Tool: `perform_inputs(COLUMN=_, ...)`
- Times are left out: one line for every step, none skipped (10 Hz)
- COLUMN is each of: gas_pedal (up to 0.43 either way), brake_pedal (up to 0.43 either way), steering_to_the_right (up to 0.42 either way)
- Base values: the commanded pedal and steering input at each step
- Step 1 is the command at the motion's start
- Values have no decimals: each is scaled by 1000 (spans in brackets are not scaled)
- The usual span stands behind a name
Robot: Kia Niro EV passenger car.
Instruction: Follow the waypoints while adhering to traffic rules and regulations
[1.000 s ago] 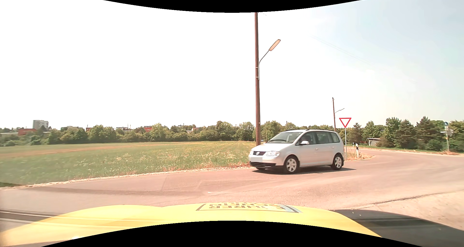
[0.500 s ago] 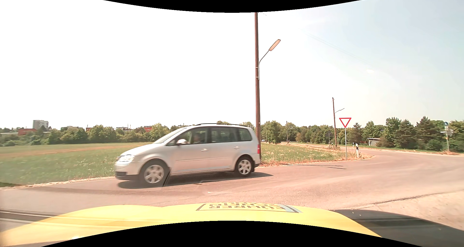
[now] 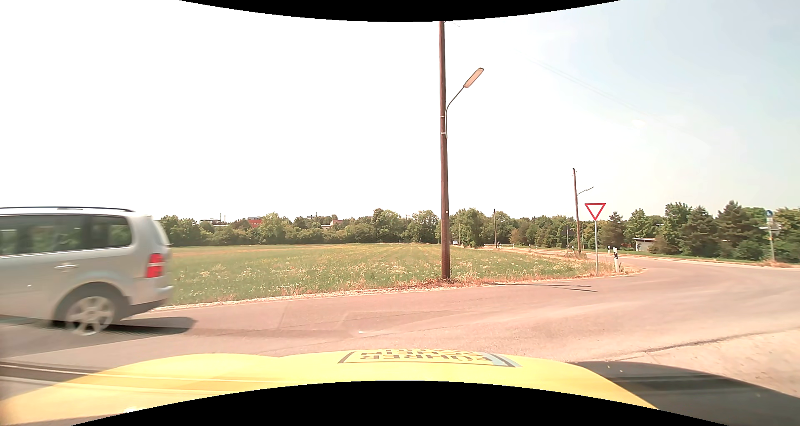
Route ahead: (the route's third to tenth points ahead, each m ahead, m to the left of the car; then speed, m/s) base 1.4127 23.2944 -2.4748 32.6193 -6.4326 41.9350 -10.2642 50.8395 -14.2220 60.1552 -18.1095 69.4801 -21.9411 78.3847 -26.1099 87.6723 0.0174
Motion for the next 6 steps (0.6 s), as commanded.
perform_inputs(gas_pedal=0, brake_pedal=244, steering_to_the_right=680)
perform_inputs(gas_pedal=0, brake_pedal=244, steering_to_the_right=680)
perform_inputs(gas_pedal=0, brake_pedal=244, steering_to_the_right=680)
perform_inputs(gas_pedal=0, brake_pedal=244, steering_to_the_right=680)
perform_inputs(gas_pedal=0, brake_pedal=244, steering_to_the_right=680)
perform_inputs(gas_pedal=0, brake_pedal=244, steering_to_the_right=680)
